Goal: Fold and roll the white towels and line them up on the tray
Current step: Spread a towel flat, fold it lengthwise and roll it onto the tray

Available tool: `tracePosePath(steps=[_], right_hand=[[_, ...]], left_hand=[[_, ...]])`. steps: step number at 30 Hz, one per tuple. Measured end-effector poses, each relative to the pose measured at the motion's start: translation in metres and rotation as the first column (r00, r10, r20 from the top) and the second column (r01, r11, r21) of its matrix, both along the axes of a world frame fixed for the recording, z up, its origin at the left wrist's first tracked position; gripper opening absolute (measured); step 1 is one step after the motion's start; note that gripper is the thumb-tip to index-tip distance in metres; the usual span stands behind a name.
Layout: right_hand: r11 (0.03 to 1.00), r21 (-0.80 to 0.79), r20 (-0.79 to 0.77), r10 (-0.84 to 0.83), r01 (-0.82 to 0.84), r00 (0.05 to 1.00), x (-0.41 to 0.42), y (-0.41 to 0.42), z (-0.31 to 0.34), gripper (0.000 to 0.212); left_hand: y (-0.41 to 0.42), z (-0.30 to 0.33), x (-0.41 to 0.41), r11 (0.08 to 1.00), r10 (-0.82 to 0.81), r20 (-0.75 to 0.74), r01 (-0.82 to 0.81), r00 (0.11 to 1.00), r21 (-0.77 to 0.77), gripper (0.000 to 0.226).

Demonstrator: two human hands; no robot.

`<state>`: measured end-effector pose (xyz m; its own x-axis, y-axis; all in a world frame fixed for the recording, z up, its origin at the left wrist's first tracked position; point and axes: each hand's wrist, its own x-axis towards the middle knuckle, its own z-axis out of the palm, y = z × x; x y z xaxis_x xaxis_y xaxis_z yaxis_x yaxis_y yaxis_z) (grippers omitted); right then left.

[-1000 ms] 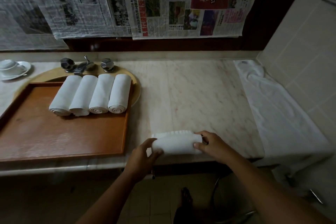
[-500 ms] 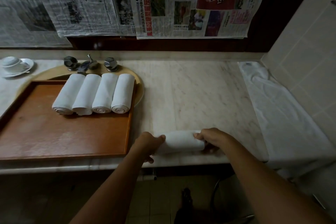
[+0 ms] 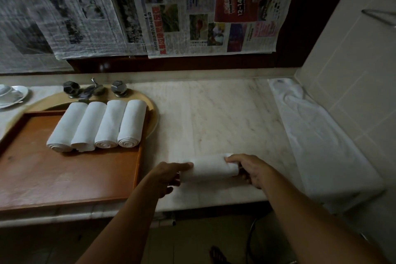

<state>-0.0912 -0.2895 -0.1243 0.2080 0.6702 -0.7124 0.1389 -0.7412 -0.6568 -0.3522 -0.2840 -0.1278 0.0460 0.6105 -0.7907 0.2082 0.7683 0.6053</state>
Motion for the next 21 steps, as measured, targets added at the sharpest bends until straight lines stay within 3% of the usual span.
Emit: tracePosePath(steps=[2,5,9,12,18,21], right_hand=[[1.000,-0.006,-0.024,-0.012,0.012,1.000,0.013,0.016,0.006,0.063],[0.997,-0.057,-0.121,0.052,-0.060,0.991,0.024,0.045,0.021,0.055],[0.979,-0.076,-0.268,0.163,-0.190,0.949,0.015,0.083,0.040,0.060],[0.963,-0.010,-0.305,0.254,-0.270,0.918,-0.013,0.111,0.055,0.063],[0.899,0.177,-0.328,0.438,-0.401,0.837,-0.107,0.157,0.085,0.061],[0.848,0.225,-0.310,0.528,-0.479,0.791,-0.169,0.174,0.098,0.058]], left_hand=[[0.012,0.010,0.012,0.998,0.053,0.067,-0.055,0.996,0.025,0.062],[0.034,0.029,0.023,0.987,0.106,0.136,-0.120,0.985,0.103,0.055],[0.055,0.055,0.014,0.949,0.219,0.191,-0.255,0.957,0.185,0.044],[0.060,0.070,-0.009,0.903,0.323,0.206,-0.366,0.924,0.224,0.040],[0.044,0.095,-0.086,0.774,0.460,0.369,-0.568,0.808,0.279,0.057],[0.038,0.098,-0.136,0.701,0.511,0.397,-0.637,0.762,0.321,0.049]])
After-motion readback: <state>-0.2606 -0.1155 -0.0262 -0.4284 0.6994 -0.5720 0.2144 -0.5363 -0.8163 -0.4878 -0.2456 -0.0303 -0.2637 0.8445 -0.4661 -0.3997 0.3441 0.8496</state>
